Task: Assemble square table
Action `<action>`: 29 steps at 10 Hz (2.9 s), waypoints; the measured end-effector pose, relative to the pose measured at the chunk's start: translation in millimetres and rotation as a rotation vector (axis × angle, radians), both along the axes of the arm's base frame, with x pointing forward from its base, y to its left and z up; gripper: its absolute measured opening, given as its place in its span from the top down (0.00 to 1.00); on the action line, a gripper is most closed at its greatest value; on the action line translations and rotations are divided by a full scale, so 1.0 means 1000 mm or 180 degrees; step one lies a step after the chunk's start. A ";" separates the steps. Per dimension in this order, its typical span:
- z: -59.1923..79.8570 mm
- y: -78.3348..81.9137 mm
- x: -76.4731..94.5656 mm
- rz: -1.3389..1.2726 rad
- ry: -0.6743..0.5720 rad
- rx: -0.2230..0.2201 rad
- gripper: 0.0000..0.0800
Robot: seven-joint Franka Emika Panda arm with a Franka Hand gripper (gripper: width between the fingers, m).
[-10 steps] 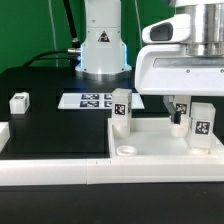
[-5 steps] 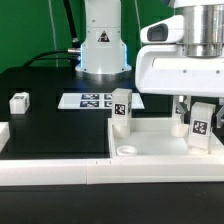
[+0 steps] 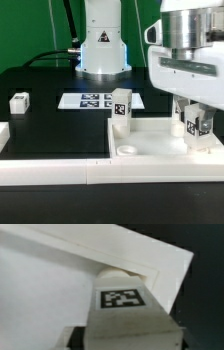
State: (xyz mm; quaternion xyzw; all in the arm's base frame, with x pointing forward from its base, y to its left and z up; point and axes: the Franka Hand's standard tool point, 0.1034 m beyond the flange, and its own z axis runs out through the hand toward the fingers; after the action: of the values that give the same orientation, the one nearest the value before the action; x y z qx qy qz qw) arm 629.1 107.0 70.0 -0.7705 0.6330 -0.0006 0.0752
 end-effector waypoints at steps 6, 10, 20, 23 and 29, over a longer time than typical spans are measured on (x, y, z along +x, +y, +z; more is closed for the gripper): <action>0.003 0.010 0.006 0.0499 -0.0224 -0.0177 0.37; 0.002 0.010 0.006 0.1777 -0.0389 -0.0372 0.20; -0.003 0.001 0.003 0.3216 -0.0510 -0.0679 0.64; -0.003 0.003 0.002 0.2528 -0.0456 -0.0582 0.64; -0.007 -0.005 -0.005 -0.0320 -0.0189 0.0021 0.64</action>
Offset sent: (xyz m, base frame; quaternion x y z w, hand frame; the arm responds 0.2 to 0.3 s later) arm 0.0000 0.0000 0.0000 0.0000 0.0000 -0.0650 0.9979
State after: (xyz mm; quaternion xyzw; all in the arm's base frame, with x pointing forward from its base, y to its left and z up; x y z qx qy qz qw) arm 624.4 101.7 63.4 -0.7371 0.6684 -0.0252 0.0964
